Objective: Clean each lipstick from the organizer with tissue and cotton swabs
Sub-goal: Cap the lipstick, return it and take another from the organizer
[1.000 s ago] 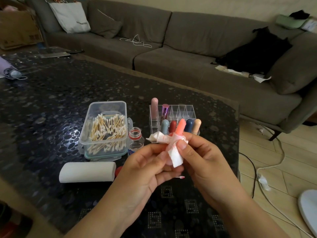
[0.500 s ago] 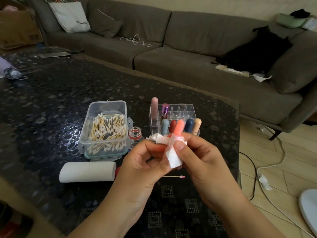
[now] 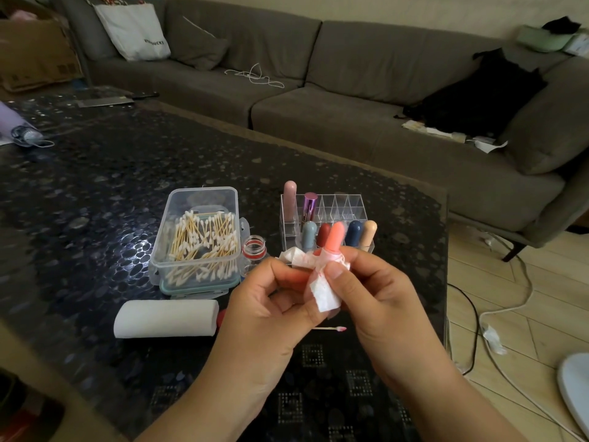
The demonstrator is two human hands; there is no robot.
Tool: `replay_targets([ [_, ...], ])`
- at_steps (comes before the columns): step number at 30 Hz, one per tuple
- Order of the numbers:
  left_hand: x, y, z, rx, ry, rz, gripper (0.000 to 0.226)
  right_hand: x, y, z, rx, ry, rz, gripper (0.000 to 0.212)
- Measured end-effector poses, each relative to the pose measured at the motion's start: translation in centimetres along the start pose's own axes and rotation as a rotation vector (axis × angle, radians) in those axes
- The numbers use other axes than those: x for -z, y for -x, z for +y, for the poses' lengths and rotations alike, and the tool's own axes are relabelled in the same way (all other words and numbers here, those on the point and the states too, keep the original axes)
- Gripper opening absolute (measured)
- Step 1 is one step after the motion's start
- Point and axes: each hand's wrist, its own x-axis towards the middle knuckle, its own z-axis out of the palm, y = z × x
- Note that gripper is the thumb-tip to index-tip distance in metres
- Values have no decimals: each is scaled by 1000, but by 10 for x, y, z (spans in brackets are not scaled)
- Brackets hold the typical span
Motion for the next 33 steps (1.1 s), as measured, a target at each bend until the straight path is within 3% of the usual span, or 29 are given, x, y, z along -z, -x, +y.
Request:
replay_targets([
  [3, 3, 0, -3, 99, 49, -76, 12, 2, 0, -1, -13, -32, 9, 22],
  [7, 5, -1, -5, 222, 148, -93, 19, 5, 1, -3, -17, -9, 31, 21],
  [16, 2, 1, -3, 172, 172, -44, 5, 3, 1, -3, -23, -25, 36, 22],
  [22, 6, 0, -5, 53, 30, 33, 20, -1, 3, -5, -1, -16, 18, 22],
  [26, 5, 3, -4, 119, 82, -34, 12, -3, 3, -8, 9, 8, 15, 21],
  [30, 8, 1, -2, 206, 115, -81, 35, 0, 3, -7, -17, 10, 32, 20],
  [33, 7, 2, -3, 216, 80, -123, 33, -1, 4, -5, -21, 2, 30, 21],
])
